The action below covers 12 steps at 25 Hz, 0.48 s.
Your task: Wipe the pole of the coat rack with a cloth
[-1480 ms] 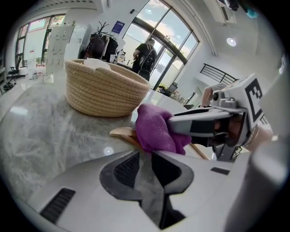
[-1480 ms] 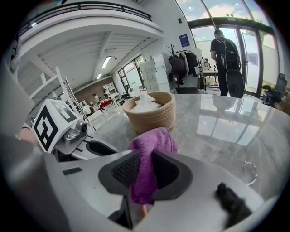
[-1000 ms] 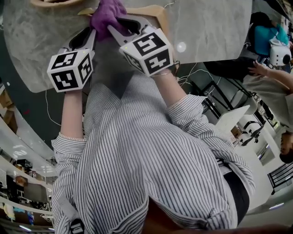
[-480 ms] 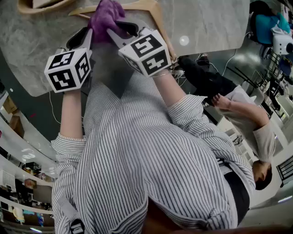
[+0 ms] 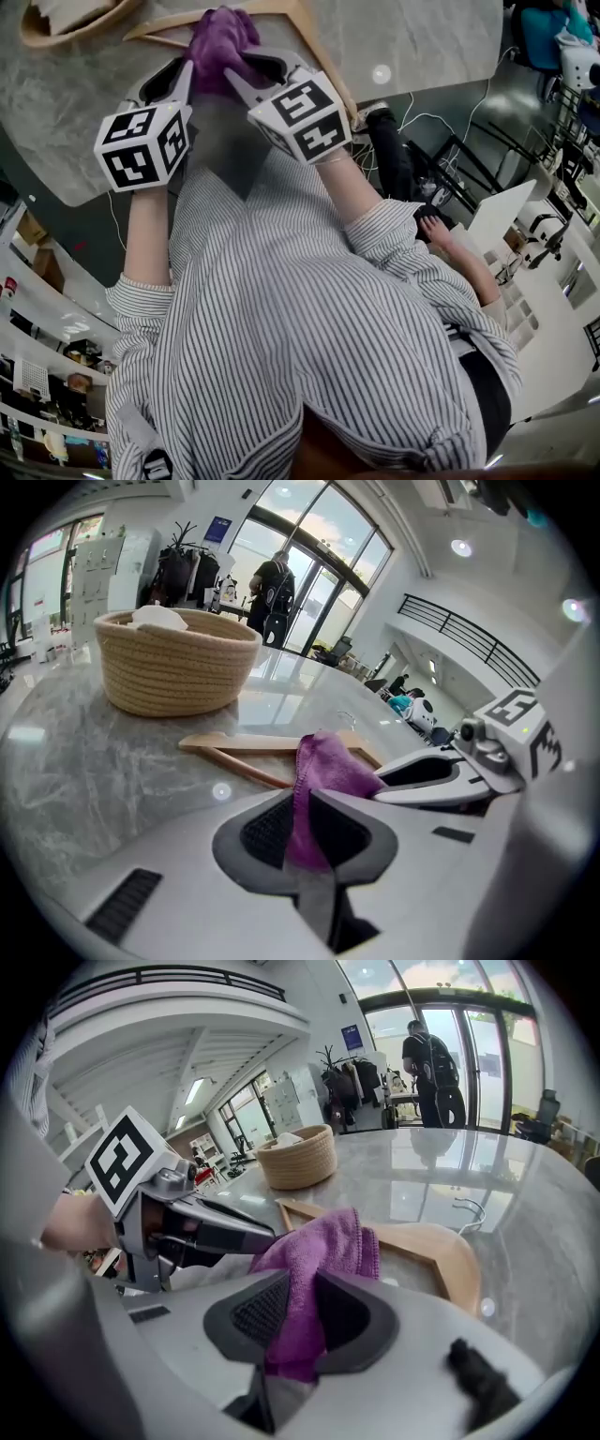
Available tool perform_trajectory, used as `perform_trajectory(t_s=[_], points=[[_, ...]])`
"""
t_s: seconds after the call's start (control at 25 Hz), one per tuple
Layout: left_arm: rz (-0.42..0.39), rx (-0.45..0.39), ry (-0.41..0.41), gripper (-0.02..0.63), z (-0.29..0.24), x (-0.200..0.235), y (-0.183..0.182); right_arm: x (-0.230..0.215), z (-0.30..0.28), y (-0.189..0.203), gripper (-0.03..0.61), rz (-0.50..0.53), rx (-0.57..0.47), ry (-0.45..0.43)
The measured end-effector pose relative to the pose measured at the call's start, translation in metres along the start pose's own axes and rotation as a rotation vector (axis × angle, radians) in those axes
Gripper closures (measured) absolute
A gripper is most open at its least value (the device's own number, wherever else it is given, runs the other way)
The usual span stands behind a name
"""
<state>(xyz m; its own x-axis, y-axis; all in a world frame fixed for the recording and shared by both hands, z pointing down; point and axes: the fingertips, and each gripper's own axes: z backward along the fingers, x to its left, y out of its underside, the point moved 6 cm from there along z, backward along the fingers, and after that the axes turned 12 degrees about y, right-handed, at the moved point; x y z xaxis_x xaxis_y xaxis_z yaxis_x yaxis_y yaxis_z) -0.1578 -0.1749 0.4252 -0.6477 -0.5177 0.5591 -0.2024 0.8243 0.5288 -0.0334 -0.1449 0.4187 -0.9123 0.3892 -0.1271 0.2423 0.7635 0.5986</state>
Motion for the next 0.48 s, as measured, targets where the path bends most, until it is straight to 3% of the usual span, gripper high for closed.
perform_trajectory(t_s=[0.48], points=[[-0.091,0.065,0.102,0.558,-0.02,-0.034,0.007,-0.016,0.025,0.033,0.489,-0.07,-0.012,0.089]])
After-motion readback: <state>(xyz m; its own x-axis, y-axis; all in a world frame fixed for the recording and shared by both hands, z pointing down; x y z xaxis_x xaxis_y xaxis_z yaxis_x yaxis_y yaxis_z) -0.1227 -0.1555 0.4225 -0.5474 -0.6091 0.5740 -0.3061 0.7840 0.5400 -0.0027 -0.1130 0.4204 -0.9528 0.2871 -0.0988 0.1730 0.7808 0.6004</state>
